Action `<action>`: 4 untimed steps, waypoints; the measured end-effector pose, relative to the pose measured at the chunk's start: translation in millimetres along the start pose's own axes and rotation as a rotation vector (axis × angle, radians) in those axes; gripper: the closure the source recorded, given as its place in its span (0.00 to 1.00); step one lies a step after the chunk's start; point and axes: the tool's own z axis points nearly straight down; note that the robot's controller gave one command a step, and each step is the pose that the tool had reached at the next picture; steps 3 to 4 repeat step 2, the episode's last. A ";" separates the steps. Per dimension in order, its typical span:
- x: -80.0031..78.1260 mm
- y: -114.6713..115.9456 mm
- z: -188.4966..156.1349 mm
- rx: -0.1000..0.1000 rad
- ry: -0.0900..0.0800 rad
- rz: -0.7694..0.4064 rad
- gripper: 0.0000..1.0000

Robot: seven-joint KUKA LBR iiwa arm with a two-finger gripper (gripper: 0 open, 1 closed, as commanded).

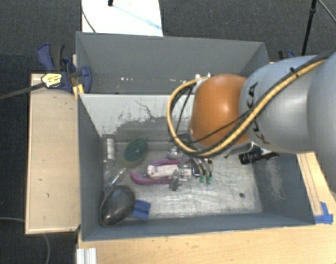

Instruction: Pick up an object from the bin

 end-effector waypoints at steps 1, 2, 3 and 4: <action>-0.7 0.2 -9.3 0.001 0.003 -0.002 1.00; -1.7 0.3 -43.0 0.001 0.002 -0.006 1.00; -1.7 0.3 -43.0 0.001 0.002 -0.006 1.00; -1.7 0.3 -43.0 0.001 0.002 -0.006 1.00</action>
Offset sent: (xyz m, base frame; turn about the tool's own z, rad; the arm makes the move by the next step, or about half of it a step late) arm 0.0001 0.0000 0.0090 0.0000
